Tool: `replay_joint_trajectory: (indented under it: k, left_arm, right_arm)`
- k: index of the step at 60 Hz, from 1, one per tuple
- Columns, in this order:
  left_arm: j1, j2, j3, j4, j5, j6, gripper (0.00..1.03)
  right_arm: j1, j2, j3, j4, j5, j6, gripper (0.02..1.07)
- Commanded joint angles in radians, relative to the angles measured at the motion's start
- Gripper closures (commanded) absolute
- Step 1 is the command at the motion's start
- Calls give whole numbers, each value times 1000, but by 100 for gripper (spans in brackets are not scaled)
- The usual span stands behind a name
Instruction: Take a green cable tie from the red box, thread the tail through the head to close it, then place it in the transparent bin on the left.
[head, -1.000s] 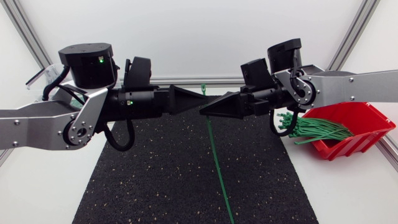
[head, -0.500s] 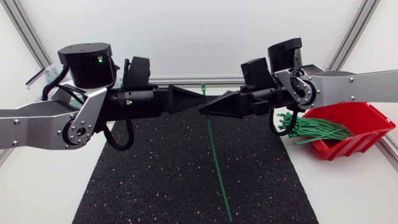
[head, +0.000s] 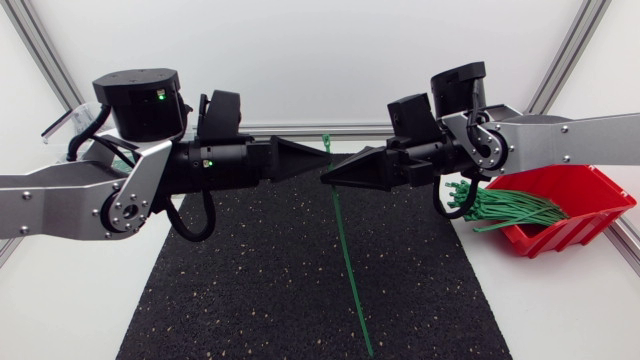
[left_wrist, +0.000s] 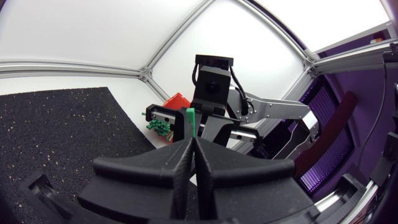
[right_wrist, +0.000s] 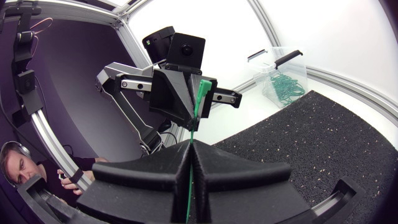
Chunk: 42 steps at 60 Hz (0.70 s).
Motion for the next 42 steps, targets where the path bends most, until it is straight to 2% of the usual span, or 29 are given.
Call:
replay_joint_trajectory:
  k: [1, 28, 31, 34, 42]
  left_arm:
    - [6, 7, 36, 21, 5, -11, 99]
    - [6, 2, 39, 20, 5, -24, 99]
    - [6, -2, 36, 20, 5, -24, 98]
    - [6, -5, 38, 20, 5, -26, 92]
    - [9, -2, 42, 20, 5, -31, 93]
  right_arm:
    - [15, 15, -26, 8, 2, 22, 101]
    - [31, 44, -30, 20, 5, 20, 101]
    - [30, 43, -30, 20, 5, 22, 101]
    - [30, 43, -32, 22, 5, 20, 101]
    - [28, 44, -32, 22, 5, 20, 101]
